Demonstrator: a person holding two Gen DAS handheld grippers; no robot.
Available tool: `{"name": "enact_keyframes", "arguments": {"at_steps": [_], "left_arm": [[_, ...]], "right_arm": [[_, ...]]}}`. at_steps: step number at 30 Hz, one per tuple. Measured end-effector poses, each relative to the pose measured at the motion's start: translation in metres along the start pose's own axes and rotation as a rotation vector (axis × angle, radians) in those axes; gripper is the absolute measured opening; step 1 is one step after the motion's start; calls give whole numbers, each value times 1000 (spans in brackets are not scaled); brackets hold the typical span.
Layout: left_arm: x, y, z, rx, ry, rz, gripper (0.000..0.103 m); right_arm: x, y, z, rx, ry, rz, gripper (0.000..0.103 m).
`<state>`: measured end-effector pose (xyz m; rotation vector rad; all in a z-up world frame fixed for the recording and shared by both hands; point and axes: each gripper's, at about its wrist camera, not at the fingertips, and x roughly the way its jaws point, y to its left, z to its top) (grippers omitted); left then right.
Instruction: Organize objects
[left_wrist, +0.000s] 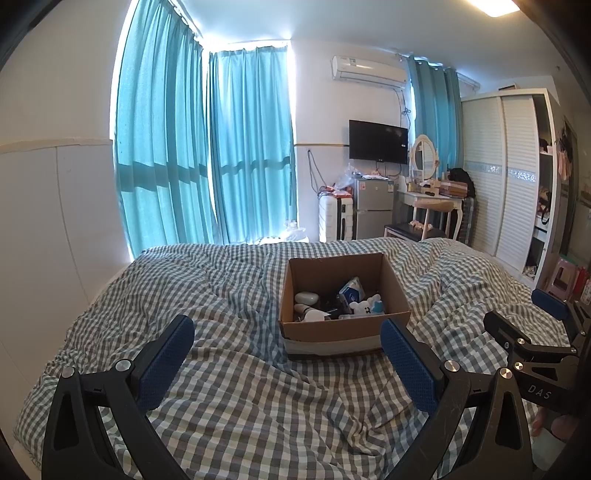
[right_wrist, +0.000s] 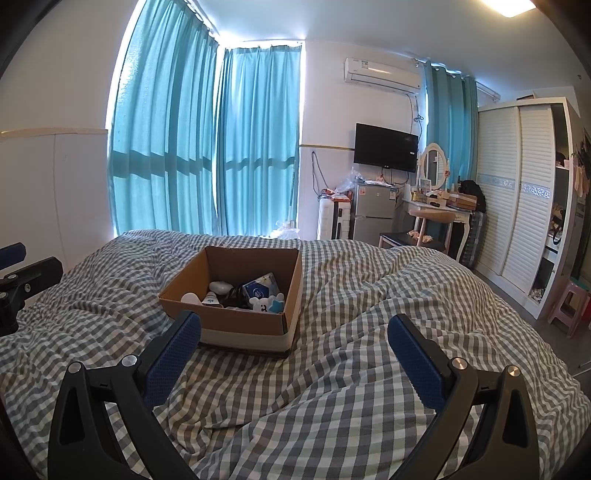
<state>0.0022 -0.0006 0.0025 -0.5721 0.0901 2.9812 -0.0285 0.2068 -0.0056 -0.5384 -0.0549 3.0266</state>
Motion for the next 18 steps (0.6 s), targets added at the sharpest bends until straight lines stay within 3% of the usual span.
{"name": "enact_keyframes", "arguments": {"at_steps": [18], "left_arm": [[2,-1,0,14,9,-2,103]], "right_arm": [[1,1,0,2,8,1,102]]}}
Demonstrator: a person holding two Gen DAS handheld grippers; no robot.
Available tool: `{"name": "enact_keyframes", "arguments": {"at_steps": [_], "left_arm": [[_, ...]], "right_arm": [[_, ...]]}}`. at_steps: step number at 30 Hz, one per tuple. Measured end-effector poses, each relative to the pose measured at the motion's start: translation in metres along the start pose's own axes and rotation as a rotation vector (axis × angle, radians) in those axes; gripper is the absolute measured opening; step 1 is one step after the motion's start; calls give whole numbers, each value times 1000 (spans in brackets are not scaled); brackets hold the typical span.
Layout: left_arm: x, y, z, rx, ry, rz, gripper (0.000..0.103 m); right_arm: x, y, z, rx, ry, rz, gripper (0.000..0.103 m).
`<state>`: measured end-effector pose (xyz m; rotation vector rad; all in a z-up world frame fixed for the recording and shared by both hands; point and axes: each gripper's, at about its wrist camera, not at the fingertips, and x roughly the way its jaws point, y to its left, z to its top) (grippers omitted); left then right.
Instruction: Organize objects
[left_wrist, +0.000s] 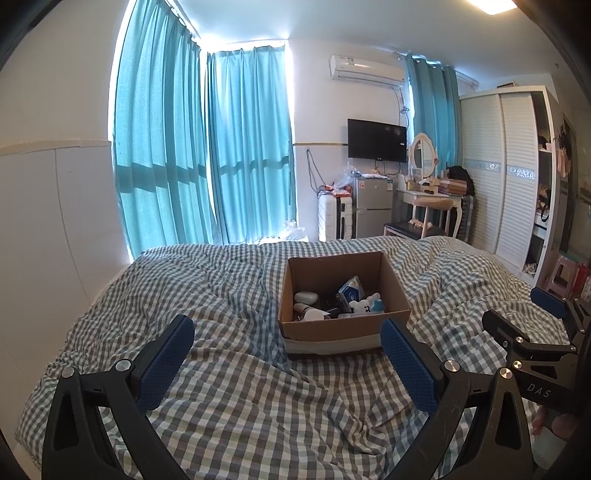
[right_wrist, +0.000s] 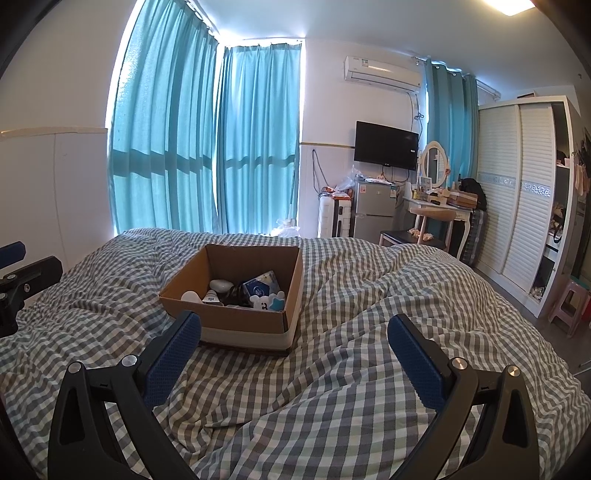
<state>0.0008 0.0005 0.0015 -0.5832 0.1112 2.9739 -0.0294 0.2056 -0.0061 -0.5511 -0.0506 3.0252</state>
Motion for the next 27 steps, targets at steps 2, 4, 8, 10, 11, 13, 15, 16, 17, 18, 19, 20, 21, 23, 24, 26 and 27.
{"name": "enact_keyframes", "arguments": {"at_steps": [2,4,8,10,11,13,15,16,17,18,19,20,21,23,24,26,27], "left_arm": [[1,0,0,2,8,-2,103],[1,-1,0,5,13,-4,103],[0,0,-1,3,7,0,103],[0,-1,0,4,2,4,103],[-1,-1,0,4,2,6,103],[0,0,0,3,3,5,103],[-1,0,1,-2,4,6,103],[-1,1,1,-4,4,6,103],[-1,2,1,-5,5,5,103],[-1,2,1,-7,4,6,103],[-1,2,0,-8,3,6,103],[-1,2,0,-9,4,7,103],[0,3,0,-11,6,7,103],[0,4,-1,-15,10,5,103],[1,4,-1,-17,13,6,103],[2,6,-2,-20,14,8,103],[2,6,-3,-24,14,8,103]], "right_arm": [[0,0,0,0,1,0,102],[0,1,0,-2,4,1,102],[1,1,-1,-3,6,1,102],[1,1,-1,-4,7,1,102],[1,1,0,-4,9,1,102],[1,1,-1,-5,10,1,102],[1,1,-1,-5,10,1,102],[1,1,-1,-6,11,1,102],[1,1,-1,-6,11,1,102],[1,1,-1,-5,10,0,102],[1,1,-1,-6,11,0,102],[1,1,-1,-6,11,1,102],[1,2,0,-6,11,0,102],[2,1,-1,-6,13,1,102],[2,1,-1,-7,15,1,102],[2,0,-2,-8,18,1,102],[2,0,-2,-9,19,0,102]]}}
